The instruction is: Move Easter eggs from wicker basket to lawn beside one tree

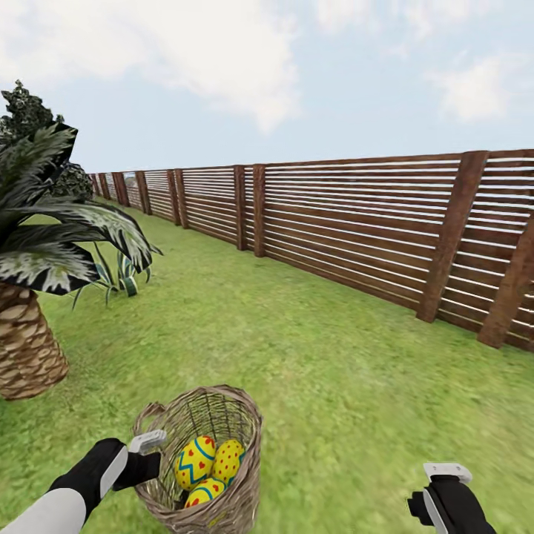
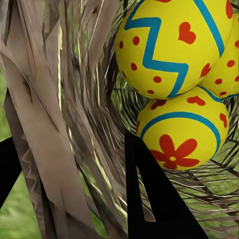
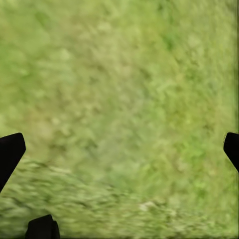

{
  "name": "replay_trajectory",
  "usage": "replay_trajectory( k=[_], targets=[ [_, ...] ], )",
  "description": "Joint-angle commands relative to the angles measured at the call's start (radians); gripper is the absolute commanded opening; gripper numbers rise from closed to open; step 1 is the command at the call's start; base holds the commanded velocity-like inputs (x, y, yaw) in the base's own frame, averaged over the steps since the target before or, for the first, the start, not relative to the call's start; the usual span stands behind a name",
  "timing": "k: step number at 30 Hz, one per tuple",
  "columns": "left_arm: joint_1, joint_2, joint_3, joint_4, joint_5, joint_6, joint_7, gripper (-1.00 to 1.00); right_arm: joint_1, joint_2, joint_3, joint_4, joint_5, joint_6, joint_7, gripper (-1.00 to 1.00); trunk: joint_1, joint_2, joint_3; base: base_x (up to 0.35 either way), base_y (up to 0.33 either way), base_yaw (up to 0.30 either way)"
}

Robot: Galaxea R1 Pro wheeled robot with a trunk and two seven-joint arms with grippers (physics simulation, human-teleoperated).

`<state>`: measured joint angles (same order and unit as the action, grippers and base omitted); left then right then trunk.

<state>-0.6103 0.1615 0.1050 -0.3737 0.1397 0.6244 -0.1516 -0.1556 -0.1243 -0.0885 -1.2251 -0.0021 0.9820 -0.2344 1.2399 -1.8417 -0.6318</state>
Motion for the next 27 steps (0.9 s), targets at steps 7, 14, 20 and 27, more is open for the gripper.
replay_trajectory(
  k=[7, 14, 20, 27],
  targets=[
    [0.0, 0.0, 0.007, -0.002, 0.013, 0.008, -0.002, -1.0, -0.001, 0.0, -0.001, -0.001, -0.001, 0.004, -0.002, 1.0, -0.027, 0.049, 0.021, 0.0, 0.0, -0.281],
    [0.0, 0.0, 0.007, -0.002, 0.012, 0.008, -0.002, -1.0, -0.001, 0.0, -0.002, -0.001, -0.001, 0.004, -0.002, 1.0, -0.054, 0.098, 0.043, 0.0, 0.0, -0.281],
    [0.0, 0.0, 0.007, -0.002, 0.012, 0.008, -0.002, -1.0, 0.0, 0.0, -0.003, -0.001, -0.001, 0.004, -0.002, 1.0, -0.077, 0.14, 0.062, 0.0, 0.0, -0.281],
    [0.0, 0.0, 0.007, -0.002, 0.012, 0.008, -0.002, -1.0, -0.001, -0.001, -0.004, -0.001, -0.001, 0.004, -0.002, 1.0, -0.104, 0.189, 0.084, 0.0, 0.0, -0.281]
  ],
)
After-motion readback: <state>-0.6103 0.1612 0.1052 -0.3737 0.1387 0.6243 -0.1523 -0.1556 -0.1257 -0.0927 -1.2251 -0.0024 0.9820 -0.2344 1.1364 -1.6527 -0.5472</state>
